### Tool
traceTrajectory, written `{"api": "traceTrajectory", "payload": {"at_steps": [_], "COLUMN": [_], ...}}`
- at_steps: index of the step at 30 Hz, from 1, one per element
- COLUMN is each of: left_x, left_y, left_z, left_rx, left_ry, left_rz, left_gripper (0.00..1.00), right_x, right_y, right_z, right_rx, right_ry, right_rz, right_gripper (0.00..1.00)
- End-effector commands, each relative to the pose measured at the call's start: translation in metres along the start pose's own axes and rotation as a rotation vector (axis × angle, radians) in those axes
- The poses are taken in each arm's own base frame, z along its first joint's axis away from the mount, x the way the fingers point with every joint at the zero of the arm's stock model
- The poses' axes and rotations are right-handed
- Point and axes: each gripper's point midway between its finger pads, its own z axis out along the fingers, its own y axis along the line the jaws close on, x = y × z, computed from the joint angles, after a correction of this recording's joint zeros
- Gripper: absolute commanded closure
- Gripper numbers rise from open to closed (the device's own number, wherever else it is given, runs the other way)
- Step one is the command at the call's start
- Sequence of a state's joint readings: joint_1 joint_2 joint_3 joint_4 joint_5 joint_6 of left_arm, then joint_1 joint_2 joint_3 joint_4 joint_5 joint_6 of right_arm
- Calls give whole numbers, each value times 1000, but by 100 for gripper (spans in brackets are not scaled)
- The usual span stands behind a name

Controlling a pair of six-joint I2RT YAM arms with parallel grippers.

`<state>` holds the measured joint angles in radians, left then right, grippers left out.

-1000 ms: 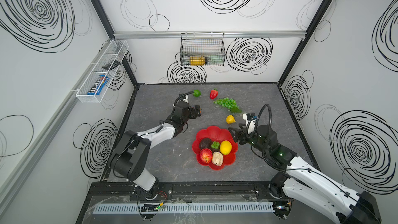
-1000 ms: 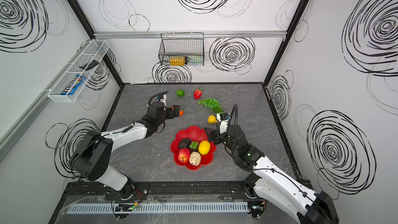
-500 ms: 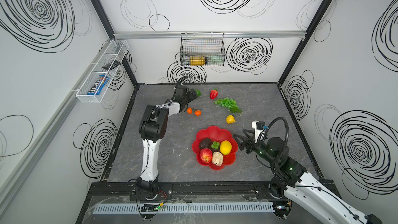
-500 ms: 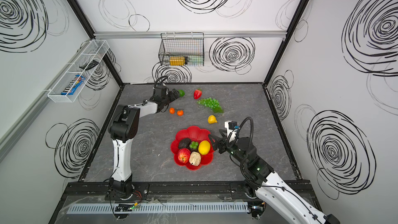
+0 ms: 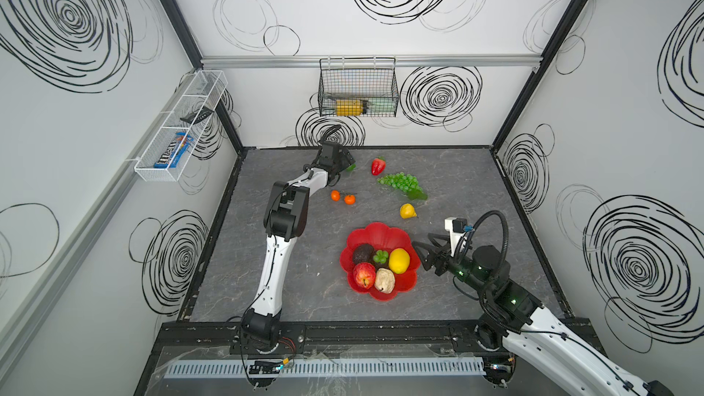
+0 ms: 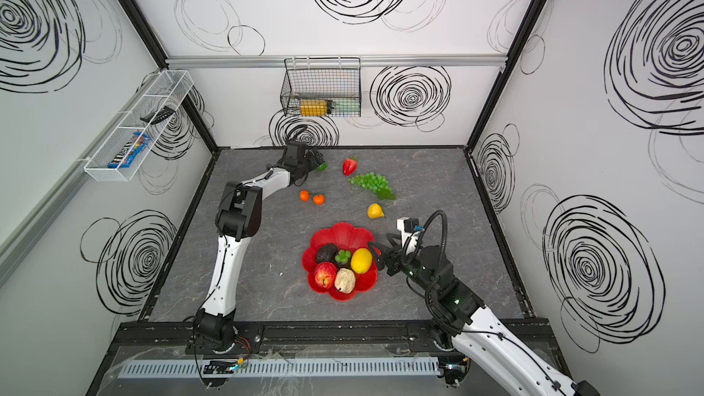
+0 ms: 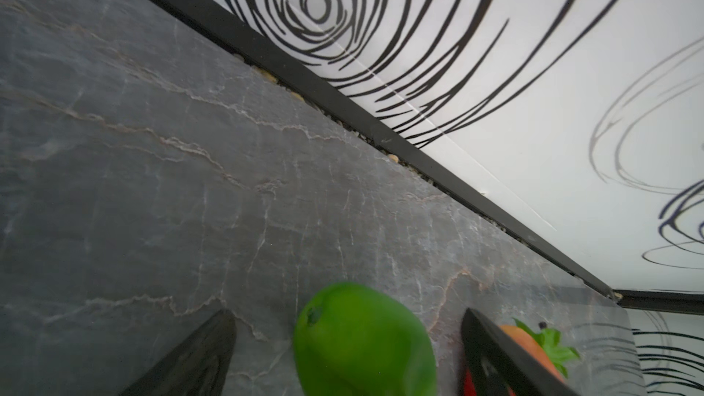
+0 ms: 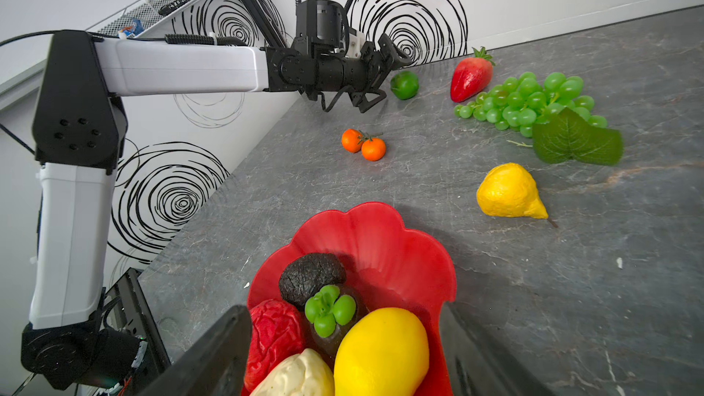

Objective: Place and organize the fake fruits in the fruit bowl
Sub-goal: 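Lower the left gripper onto the green lime and close on it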

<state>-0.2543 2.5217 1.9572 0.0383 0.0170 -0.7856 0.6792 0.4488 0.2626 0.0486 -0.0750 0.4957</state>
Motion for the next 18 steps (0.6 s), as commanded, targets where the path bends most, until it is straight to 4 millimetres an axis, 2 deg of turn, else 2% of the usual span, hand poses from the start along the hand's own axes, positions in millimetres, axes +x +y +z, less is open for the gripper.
{"api": "traceTrajectory", "payload": {"at_steps": [1, 4, 7, 13, 18], "left_x": [13, 21, 26, 34, 32], "left_y": [6, 2, -4, 0, 4], "left_z": [10, 17, 20, 19, 17], "left_rx": [-64, -71, -67, -113, -134], "left_ry": [13, 27, 37, 60, 57], "left_rz": [30, 60, 68, 76, 72], "left_gripper": [2, 1, 4, 20, 33], "right_x": [7, 8, 7, 6, 5], "right_y": [-3, -3, -2, -3, -2], "right_z": [0, -1, -1, -1, -2], "right_rx": [-3, -3, -6, -2, -4], "right_ry": [14, 15, 12, 8, 7], "right_rz": [26, 29, 25, 21, 21], "right_gripper": [18, 18, 18, 18, 18]}}
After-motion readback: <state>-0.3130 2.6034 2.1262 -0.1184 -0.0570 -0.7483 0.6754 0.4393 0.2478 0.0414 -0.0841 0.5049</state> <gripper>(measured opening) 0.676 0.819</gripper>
